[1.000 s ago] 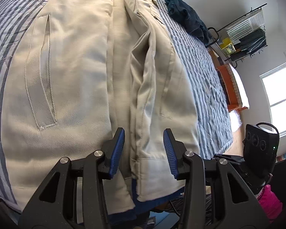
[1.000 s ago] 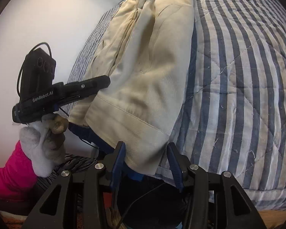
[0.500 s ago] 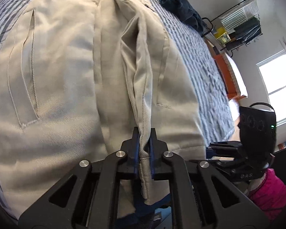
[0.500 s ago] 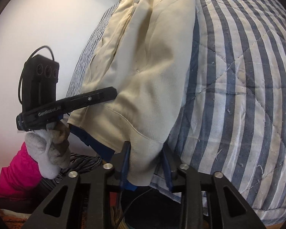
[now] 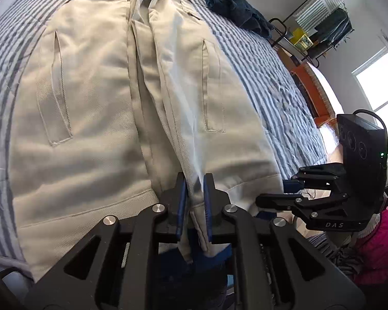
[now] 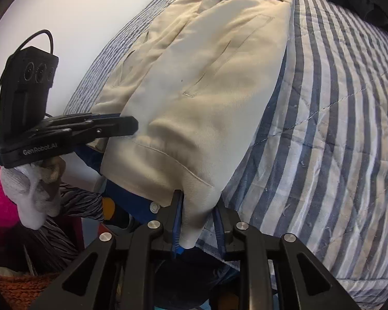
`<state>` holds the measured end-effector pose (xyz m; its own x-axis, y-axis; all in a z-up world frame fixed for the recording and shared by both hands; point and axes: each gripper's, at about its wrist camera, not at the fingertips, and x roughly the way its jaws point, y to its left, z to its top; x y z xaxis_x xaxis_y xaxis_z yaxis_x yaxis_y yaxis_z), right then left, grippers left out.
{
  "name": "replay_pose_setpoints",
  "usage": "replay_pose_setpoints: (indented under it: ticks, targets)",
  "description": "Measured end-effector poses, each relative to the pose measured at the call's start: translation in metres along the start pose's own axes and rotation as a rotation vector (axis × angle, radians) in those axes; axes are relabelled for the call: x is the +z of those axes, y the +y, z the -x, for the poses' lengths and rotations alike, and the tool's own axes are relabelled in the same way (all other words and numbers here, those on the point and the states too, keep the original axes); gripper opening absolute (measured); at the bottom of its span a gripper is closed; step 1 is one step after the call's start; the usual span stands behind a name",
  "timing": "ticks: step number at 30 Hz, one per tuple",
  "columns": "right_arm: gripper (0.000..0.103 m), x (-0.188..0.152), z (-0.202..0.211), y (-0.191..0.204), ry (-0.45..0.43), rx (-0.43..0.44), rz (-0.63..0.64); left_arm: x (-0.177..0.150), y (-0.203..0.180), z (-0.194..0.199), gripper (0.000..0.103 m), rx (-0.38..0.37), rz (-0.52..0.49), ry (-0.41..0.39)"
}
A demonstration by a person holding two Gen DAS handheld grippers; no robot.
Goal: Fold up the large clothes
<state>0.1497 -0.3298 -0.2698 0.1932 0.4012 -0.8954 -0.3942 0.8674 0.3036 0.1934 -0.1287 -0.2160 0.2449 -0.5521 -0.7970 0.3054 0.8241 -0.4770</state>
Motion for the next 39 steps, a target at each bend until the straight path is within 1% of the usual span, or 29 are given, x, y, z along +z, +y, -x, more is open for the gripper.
replay_pose_setpoints:
  ticks: [2,4,6,8,9,11,14,16,17,18,21,23,25,27,28,29,30,32,34,36,37,39]
  targets:
    - [0.033,-0.005,0.012,0.004,-0.013,0.004,0.024,-0.001,0.002,0.018,0.01,-0.013,-0.001,-0.03]
    - [0.033,-0.004,0.035,0.007,-0.066,0.011,0.048,-0.001,0.007,0.043,0.01,-0.042,0.005,-0.077]
    - [0.033,0.002,0.058,0.008,-0.154,0.008,0.036,0.001,0.014,0.067,0.01,-0.029,-0.001,-0.136]
    - [0.033,0.015,0.074,0.009,-0.263,-0.014,0.023,0.002,0.027,0.086,0.01,0.006,-0.008,-0.176]
    - [0.033,0.024,0.077,0.01,-0.305,-0.034,0.021,0.003,0.033,0.092,0.01,0.022,-0.01,-0.188]
    - [0.033,0.045,0.073,0.012,-0.352,-0.085,0.023,0.004,0.051,0.101,0.01,0.047,0.01,-0.199]
    - [0.032,0.082,0.057,0.017,-0.399,-0.169,0.064,0.002,0.074,0.102,0.01,0.065,0.062,-0.197]
    - [0.029,0.109,0.04,0.018,-0.389,-0.205,0.092,0.001,0.082,0.096,0.01,0.074,0.084,-0.185]
    - [0.026,0.125,0.03,0.018,-0.378,-0.215,0.092,0.0,0.088,0.093,0.01,0.074,0.099,-0.179]
    - [0.025,0.139,0.021,0.017,-0.374,-0.218,0.08,0.0,0.093,0.09,0.01,0.072,0.115,-0.175]
    - [0.025,0.166,-0.007,0.012,-0.359,-0.209,0.04,-0.002,0.102,0.081,0.01,0.065,0.133,-0.148]
    - [0.025,0.18,-0.03,0.01,-0.328,-0.205,0.022,-0.003,0.101,0.077,0.01,0.058,0.133,-0.142]
    - [0.025,0.192,-0.057,0.011,-0.274,-0.216,0.022,-0.004,0.099,0.073,0.01,0.056,0.12,-0.137]
    - [0.027,0.193,-0.076,0.016,-0.24,-0.252,0.051,-0.004,0.096,0.068,0.01,0.053,0.107,-0.133]
    - [0.027,0.193,-0.082,0.02,-0.24,-0.282,0.083,-0.004,0.096,0.065,0.01,0.049,0.104,-0.128]
    - [0.027,0.192,-0.084,0.024,-0.243,-0.305,0.116,-0.005,0.096,0.061,0.01,0.046,0.103,-0.121]
    - [0.027,0.191,-0.082,0.025,-0.238,-0.31,0.123,-0.006,0.097,0.056,0.01,0.045,0.106,-0.112]
    - [0.027,0.19,-0.075,0.025,-0.218,-0.287,0.103,-0.009,0.102,0.046,0.01,0.04,0.125,-0.09]
    - [0.027,0.179,-0.057,0.025,-0.239,-0.247,0.086,-0.016,0.107,0.032,0.01,0.054,0.121,-0.062]
    - [0.032,0.158,-0.036,0.031,-0.274,-0.216,0.104,-0.019,0.101,0.034,0.01,0.074,0.058,-0.08]
    - [0.033,0.148,-0.027,0.034,-0.289,-0.199,0.118,-0.02,0.099,0.036,0.01,0.082,0.043,-0.077]
    - [0.034,0.122,-0.01,0.04,-0.32,-0.165,0.131,-0.023,0.094,0.044,0.011,0.064,0.036,-0.093]
